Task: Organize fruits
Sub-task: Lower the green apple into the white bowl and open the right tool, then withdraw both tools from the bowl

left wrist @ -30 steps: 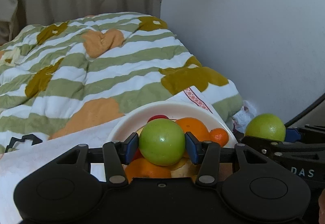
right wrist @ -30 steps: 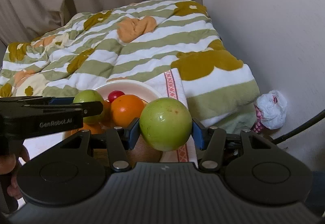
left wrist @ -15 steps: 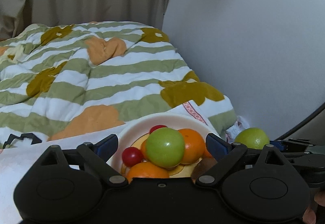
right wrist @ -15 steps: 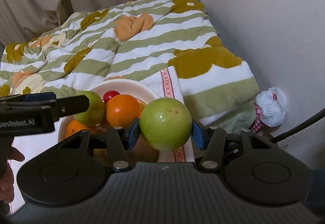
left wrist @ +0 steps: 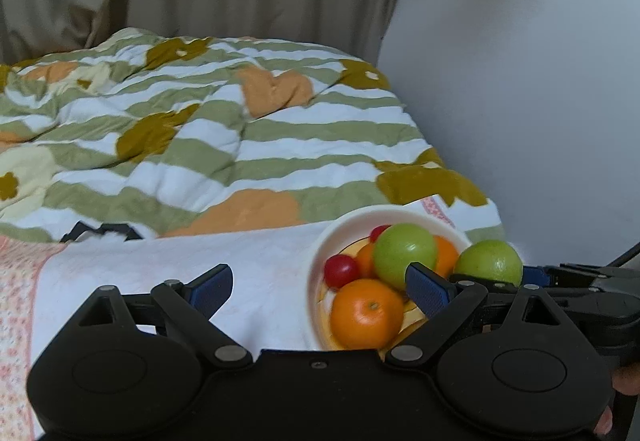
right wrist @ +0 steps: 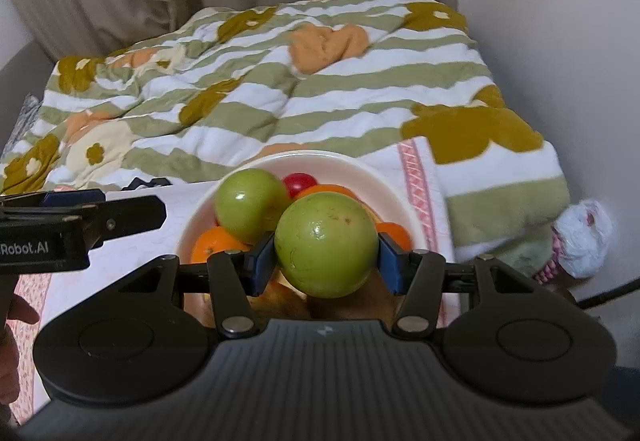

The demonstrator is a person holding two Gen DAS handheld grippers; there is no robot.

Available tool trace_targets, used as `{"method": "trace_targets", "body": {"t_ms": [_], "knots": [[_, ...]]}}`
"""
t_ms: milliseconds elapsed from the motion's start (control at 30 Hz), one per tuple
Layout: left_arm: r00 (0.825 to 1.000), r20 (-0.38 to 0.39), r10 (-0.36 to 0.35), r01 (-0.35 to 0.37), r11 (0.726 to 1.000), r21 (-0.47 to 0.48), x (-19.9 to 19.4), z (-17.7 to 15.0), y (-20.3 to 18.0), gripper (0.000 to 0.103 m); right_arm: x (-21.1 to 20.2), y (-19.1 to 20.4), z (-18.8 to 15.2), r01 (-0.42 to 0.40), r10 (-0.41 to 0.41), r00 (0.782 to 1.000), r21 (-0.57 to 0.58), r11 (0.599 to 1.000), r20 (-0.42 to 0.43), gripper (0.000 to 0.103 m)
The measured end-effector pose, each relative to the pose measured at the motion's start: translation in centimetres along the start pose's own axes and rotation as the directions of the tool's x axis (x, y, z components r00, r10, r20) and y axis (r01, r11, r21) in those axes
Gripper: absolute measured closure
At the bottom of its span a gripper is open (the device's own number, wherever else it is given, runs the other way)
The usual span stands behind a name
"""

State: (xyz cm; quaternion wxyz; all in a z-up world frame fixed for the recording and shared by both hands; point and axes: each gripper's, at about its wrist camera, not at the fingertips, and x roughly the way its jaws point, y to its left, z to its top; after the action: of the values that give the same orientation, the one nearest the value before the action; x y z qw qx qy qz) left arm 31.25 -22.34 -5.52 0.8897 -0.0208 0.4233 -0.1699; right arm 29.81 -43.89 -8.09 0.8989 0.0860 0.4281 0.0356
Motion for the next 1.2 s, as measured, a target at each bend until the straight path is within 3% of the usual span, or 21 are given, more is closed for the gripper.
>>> {"method": "trace_targets", "body": {"t_ms": [167,400,467,667,900,1200], "knots": [[1.0,-0.007,0.024,-0.024,0.999,-0.022,-0.7,-1.1,0.8,0.008,1.0,0.7,-0.3,-0.016,0.015,1.0,-0.022,1.0,-0.014,0.034],[0.999,-0.013,0.04,-0.04,0.998,-0.043,-1.4,-2.3,1.0,0.008,0.4,0.9,-1.2,-0.024,0.025,0.999,-0.042,0.999,0.025,0.009],[0.999,-0.012,0.043,-0.043,0.998,-0.046,-1.7,-2.6,1.0,0.008,0.0,1.0,-1.3,-0.02,0.022,0.999,-0.046,0.999,0.035,0.007],[0.998,0.018,0.054,-0.053,0.997,-0.049,-3.5,-3.2,0.5,0.008,-1.3,0.9,-1.5,-0.019,0.022,0.998,-0.064,0.998,0.05,0.007],[0.993,0.089,0.076,-0.072,0.996,-0.054,-7.6,-4.4,-0.6,0.008,-5.7,1.3,-2.4,-0.029,0.038,0.994,-0.089,0.996,0.101,0.007],[0.968,0.186,0.167,-0.154,0.985,-0.083,-16.0,-7.4,-1.5,0.008,-13.0,3.7,-4.0,-0.046,0.067,0.987,-0.138,0.989,0.148,0.007]]}}
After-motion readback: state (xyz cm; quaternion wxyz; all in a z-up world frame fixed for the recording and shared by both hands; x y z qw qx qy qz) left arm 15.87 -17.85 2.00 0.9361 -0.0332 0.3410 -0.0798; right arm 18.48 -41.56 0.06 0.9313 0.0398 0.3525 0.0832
